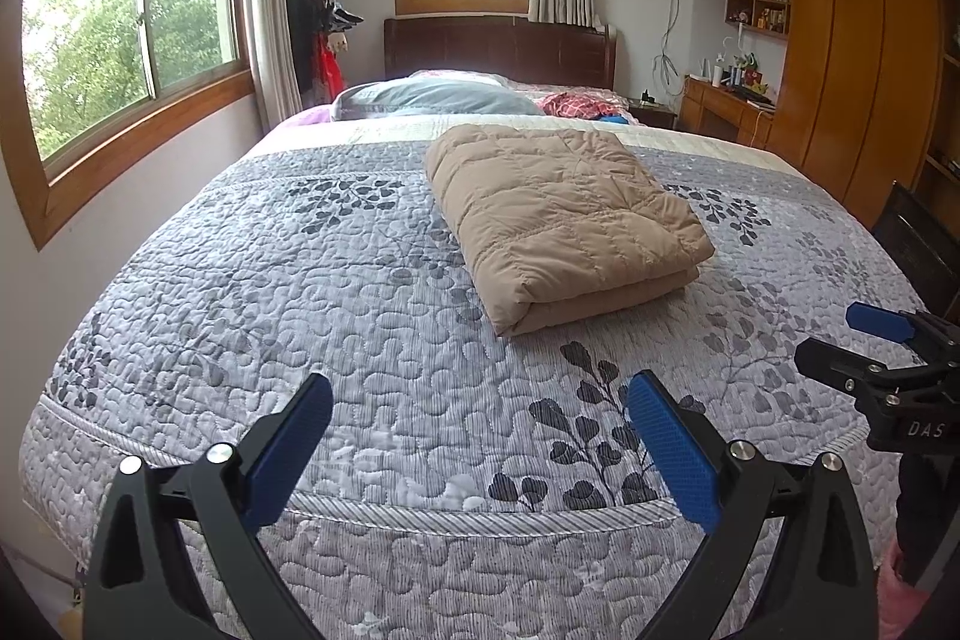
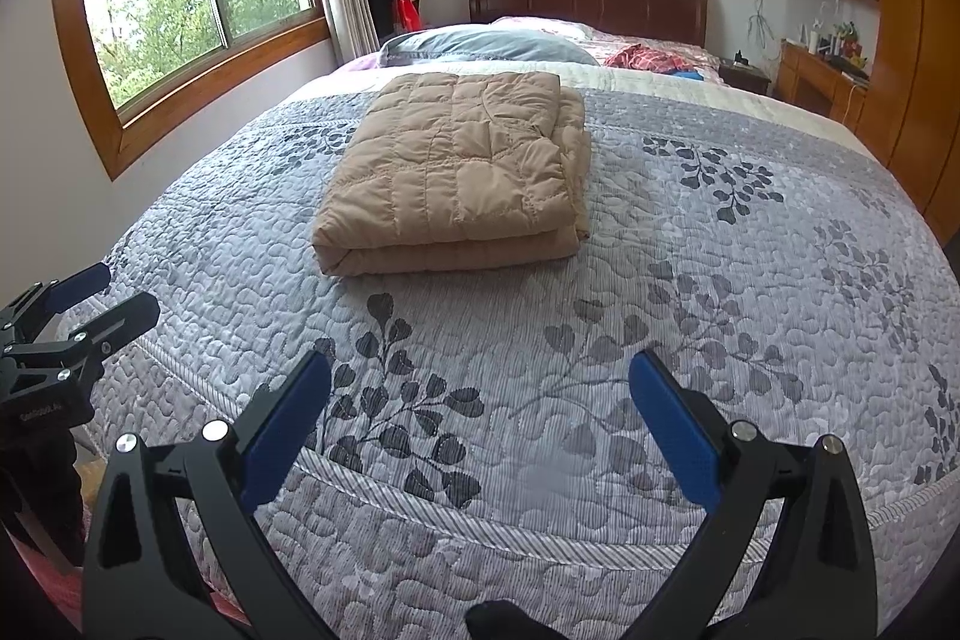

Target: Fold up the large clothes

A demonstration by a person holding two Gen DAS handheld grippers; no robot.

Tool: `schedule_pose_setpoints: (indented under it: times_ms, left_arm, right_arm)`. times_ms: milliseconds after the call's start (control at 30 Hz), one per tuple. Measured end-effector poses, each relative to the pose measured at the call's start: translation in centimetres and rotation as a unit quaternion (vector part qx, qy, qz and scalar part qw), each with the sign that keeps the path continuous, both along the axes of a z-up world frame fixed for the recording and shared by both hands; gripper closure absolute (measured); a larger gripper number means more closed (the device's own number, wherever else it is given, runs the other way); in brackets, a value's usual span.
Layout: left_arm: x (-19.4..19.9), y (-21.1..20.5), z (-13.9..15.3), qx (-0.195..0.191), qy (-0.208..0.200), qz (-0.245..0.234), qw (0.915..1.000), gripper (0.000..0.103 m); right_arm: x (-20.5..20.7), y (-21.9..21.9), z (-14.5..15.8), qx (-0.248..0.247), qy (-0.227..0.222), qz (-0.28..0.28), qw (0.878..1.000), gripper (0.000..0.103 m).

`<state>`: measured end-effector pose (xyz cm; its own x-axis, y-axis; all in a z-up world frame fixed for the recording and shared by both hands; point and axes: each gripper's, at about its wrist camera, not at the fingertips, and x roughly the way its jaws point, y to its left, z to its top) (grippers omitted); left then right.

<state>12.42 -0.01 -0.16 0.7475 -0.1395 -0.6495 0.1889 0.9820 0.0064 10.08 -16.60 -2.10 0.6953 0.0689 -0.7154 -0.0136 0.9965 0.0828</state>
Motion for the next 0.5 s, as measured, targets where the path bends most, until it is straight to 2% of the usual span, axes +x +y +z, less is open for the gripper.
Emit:
schedule_pose_setpoints:
  times_ms: [500]
  left_arm:
    - [0.01, -0.16, -0.01, 0.002, -0.005, -0.003, 1.0, 0.004]
  right_arm:
    - [0.15, -0.16, -0.15, -0.001, 0.002, 0.0, 1.0, 0.004]
